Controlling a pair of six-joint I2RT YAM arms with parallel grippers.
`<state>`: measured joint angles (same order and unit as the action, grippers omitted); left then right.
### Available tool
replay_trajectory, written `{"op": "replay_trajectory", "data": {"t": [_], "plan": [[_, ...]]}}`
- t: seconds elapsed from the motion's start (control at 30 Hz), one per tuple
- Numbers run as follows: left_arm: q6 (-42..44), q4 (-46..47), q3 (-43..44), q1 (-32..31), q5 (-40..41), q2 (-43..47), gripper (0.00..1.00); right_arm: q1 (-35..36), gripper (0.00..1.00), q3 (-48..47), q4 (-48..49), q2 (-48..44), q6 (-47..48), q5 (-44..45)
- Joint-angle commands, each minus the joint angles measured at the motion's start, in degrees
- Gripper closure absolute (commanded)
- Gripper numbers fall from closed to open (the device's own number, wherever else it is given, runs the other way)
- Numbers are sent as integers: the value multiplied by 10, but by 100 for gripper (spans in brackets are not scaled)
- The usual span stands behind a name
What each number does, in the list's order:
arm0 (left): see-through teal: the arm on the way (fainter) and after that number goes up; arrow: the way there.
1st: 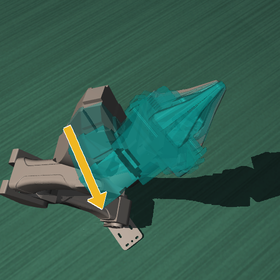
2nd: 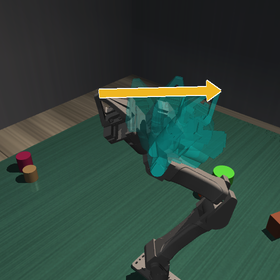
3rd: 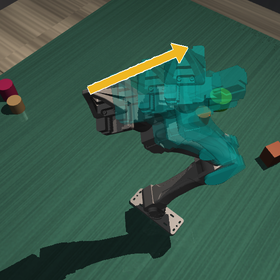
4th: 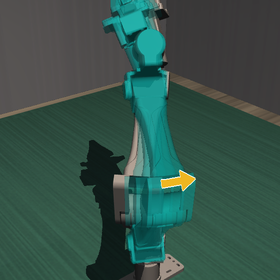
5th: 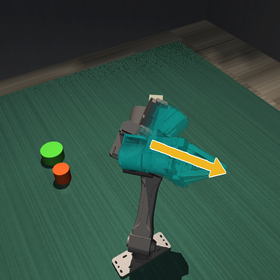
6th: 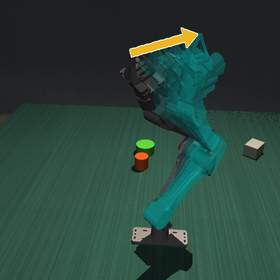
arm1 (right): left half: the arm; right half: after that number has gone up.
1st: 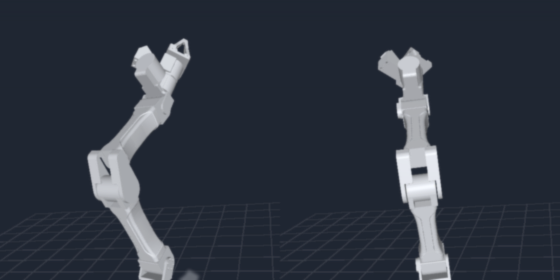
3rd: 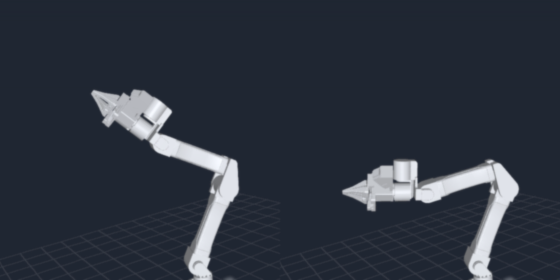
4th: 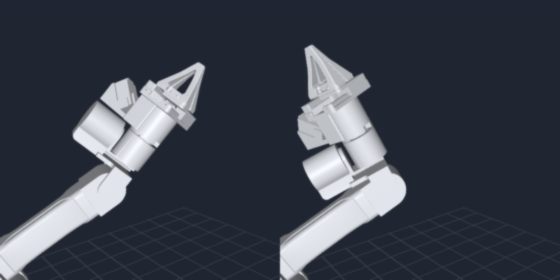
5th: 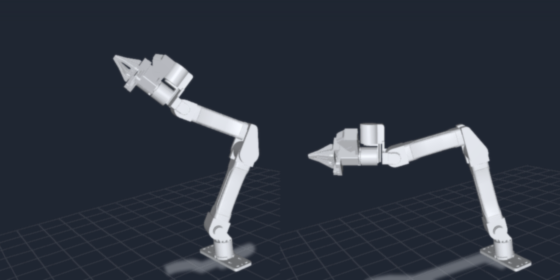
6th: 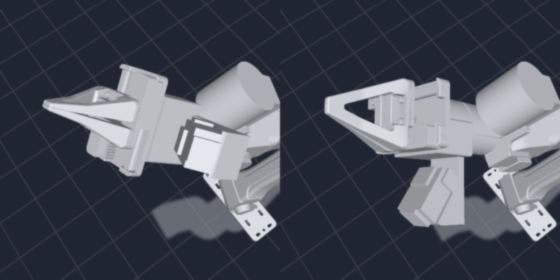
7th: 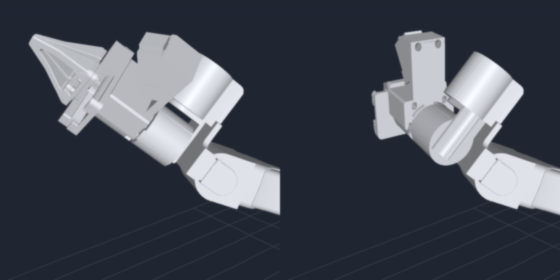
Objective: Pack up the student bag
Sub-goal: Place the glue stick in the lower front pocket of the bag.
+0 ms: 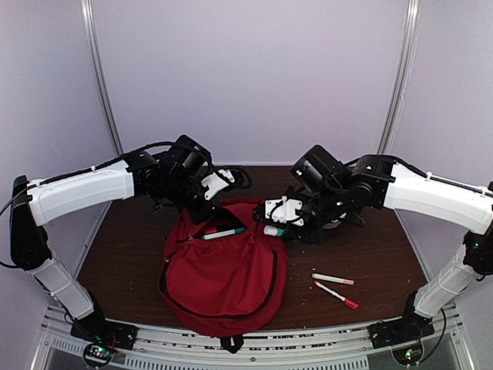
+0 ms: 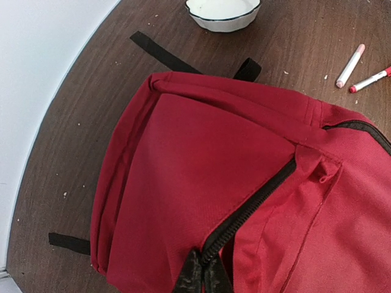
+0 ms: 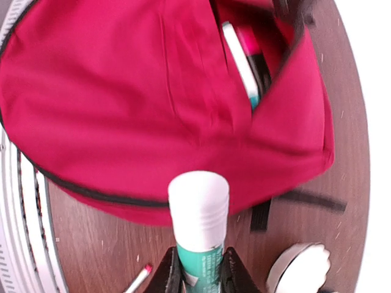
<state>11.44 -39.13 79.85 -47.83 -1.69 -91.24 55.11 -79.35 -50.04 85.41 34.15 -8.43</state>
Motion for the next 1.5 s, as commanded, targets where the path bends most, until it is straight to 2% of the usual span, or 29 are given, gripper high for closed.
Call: {"op": "replay_trajectory", "data": {"t": [0.0, 0.2, 0.43, 0.93, 1.17, 1.33, 1.4, 1.47], "plan": [[-2, 16, 18, 1, -7, -2, 100, 53, 88, -73, 34, 55, 34, 61], [2, 13, 16, 1, 7, 2, 100, 129, 88, -143, 91, 140, 74, 137], [-2, 11, 18, 1, 23, -2, 100, 159, 89, -194, 154, 221, 135, 196], [-2, 7, 21, 2, 26, 1, 100, 156, 91, -123, 302, 294, 254, 308], [-3, 7, 20, 4, 26, 2, 100, 135, 90, -141, 336, 338, 291, 350], [-3, 7, 20, 4, 25, 3, 100, 117, 90, -168, 351, 371, 284, 372], [-3, 7, 20, 5, 24, 3, 100, 113, 88, -173, 363, 383, 286, 382], [-3, 7, 20, 4, 22, 3, 100, 111, 80, -175, 379, 389, 284, 393]]}}
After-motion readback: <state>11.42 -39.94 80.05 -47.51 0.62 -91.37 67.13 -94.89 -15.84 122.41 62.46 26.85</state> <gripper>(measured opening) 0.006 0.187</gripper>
